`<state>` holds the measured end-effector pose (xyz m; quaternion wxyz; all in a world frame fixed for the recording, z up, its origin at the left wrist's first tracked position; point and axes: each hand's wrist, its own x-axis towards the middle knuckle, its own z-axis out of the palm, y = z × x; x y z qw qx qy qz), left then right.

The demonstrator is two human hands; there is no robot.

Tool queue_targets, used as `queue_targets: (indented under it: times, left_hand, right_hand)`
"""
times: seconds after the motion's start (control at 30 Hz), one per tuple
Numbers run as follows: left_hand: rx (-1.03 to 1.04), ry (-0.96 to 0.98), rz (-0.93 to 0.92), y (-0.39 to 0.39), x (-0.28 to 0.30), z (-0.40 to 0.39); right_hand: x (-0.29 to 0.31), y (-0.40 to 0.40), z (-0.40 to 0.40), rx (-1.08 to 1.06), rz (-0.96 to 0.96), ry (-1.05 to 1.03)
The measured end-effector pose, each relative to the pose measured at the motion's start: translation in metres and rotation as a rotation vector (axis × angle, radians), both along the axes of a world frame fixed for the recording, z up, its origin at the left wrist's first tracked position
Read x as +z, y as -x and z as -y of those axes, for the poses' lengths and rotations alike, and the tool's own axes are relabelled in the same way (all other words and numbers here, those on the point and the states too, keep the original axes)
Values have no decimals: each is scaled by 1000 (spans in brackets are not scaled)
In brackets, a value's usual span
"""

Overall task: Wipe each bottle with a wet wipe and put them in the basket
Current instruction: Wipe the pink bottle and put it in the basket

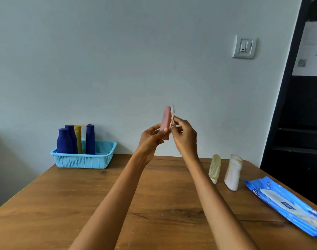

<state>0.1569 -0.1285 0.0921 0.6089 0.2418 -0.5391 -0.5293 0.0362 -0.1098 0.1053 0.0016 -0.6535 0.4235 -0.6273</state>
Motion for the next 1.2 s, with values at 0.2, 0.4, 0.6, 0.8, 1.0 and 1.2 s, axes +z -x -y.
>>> queue_targets:
  times: [0.2, 0.4, 0.6, 0.8, 1.0, 1.2]
  left_hand:
    - [291, 75, 105, 0, 1, 4]
    - [392, 185, 303, 11, 1, -1]
    - [142, 180, 243, 5, 3, -5]
    - [9, 165, 146, 6, 2, -9]
    - [84, 249, 138, 17, 1, -12]
    - [395, 285, 113, 28, -1, -11]
  right_hand:
    - [-6, -1, 2, 94, 194, -157]
    - [-6, -4, 7, 177, 391, -235]
    - [-7, 8, 6, 261, 586, -238]
    - [-2, 3, 5, 299, 703, -202]
    - [0, -2, 3, 214, 770, -185]
    - [0, -21, -1, 253, 557, -218]
